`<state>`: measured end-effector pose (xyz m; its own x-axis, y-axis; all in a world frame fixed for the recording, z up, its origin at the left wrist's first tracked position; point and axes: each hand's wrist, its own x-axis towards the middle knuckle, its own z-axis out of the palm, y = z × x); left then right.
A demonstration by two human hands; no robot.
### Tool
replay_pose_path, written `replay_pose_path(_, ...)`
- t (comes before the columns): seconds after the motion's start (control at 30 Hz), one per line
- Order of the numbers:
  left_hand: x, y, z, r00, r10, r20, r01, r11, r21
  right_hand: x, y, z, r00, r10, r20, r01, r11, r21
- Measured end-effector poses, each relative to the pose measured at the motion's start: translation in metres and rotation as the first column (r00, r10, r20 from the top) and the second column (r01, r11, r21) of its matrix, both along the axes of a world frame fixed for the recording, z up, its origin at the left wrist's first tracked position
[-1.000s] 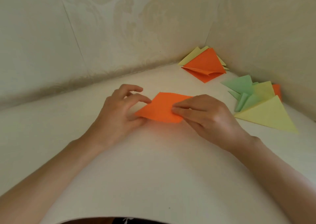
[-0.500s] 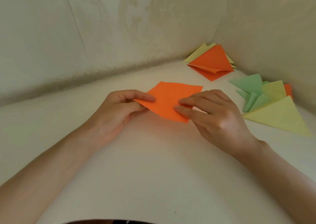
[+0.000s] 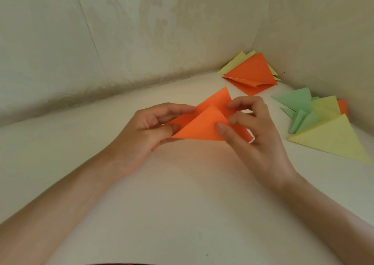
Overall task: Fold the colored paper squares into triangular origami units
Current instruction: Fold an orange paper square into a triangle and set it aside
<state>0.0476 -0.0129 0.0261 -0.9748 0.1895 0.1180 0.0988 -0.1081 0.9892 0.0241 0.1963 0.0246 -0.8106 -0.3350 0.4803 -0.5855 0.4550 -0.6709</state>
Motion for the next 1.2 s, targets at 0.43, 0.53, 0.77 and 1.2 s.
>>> replay_pose_path(0.43, 0.004, 0.012, 0.002, 0.989, 0.116, -0.088, -0.121, 0.992, -0.046, 0.006, -0.008, 0.005, 0.956, -0.064, 0.286, 0.151, 0.944, -0.293)
replay_pose_path(0.53, 0.004, 0.014, 0.002, 0.981, 0.149, -0.121, -0.159, 0.984, -0.076, 0.008, -0.011, 0.004, 0.936, -0.041, 0.350, 0.178, 0.912, -0.369)
replay_pose_path(0.77, 0.005, 0.012, 0.002, 0.983, 0.109, -0.146, -0.130, 0.981, -0.141, 0.003, -0.006, 0.016, 0.793, 0.180, 0.582, 0.172, 0.850, -0.497)
replay_pose_path(1.2, 0.003, 0.012, 0.000, 0.963, 0.203, -0.180, -0.223, 0.969, -0.102, -0.002, -0.003, 0.010, 0.808, 0.214, 0.549, 0.151, 0.825, -0.544)
